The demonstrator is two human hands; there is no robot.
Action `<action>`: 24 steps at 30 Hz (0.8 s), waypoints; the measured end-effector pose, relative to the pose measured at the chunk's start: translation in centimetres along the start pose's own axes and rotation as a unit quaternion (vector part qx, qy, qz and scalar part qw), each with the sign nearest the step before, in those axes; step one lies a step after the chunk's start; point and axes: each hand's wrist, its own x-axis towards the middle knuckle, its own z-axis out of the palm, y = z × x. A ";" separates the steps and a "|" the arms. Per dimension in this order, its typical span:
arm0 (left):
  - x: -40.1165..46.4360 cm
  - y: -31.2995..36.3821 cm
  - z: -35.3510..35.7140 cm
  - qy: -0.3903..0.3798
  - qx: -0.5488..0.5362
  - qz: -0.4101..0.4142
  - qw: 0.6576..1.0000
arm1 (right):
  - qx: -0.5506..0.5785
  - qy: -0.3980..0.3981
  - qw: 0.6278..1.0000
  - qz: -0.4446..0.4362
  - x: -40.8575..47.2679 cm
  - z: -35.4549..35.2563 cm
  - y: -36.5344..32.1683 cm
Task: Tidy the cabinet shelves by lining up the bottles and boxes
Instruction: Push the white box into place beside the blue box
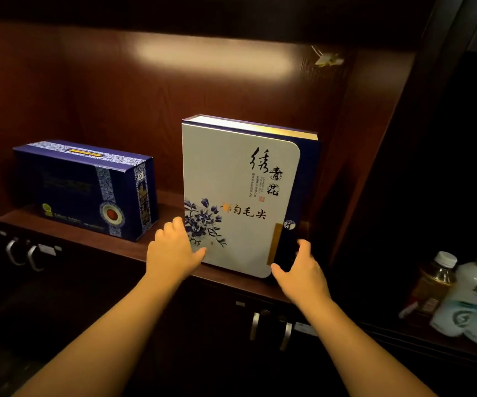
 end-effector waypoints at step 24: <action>5.3 0.1 4.4 0.083 -0.288 0.106 0.948 | 0.017 0.180 0.983 -0.030 2.8 4.2 -2.4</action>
